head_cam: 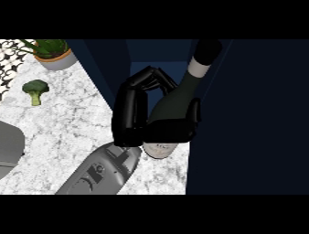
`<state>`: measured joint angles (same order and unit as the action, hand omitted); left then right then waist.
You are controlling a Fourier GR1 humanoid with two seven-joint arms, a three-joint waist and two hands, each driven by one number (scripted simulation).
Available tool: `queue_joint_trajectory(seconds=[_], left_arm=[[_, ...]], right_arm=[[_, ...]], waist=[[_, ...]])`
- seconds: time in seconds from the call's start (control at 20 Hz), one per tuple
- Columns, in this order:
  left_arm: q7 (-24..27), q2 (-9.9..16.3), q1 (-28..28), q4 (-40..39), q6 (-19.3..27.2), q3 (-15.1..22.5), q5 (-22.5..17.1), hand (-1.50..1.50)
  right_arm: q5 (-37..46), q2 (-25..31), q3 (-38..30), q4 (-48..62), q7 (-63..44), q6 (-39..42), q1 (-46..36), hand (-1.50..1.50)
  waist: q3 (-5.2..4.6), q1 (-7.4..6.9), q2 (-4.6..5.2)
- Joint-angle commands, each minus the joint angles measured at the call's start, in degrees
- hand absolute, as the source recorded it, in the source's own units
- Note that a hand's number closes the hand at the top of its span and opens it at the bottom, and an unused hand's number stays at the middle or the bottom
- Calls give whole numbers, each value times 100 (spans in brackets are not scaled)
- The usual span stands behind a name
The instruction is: Pick up the wine, place it into the cabinet and close the cabinet
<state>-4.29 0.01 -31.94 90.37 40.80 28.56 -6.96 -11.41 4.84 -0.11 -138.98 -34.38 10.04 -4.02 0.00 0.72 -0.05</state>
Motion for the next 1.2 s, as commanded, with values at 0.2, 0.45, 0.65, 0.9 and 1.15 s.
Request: queue_joint_trajectory(seconds=[0.2, 0.45, 0.65, 0.9, 1.15], left_arm=[[1073, -1, 84, -572, 264, 22, -889, 150], [1354, -1, 39, -1000, 543, 511, -1076, 150], [1401, -1, 6, -1521, 198, 179, -764, 150], [2160, -1, 514, -1726, -78, 34, -729, 150], [2685, -1, 215, -2254, 260, 44, -1090, 150]], right_arm=[[-497, 126, -154, -883, -366, 28, 243, -150], [-443, 105, -177, -643, -272, 0, 46, -150], [-206, 2, 78, -810, -316, -102, 94, -150], [-384, -10, -76, -931, 100, 242, 883, -150], [-671, 98, -167, -887, -505, -61, 158, -150]], waist=[[0, 43, 6], [0, 18, 3], [0, 5, 0], [3, 6, -6], [-2, 29, 2]])
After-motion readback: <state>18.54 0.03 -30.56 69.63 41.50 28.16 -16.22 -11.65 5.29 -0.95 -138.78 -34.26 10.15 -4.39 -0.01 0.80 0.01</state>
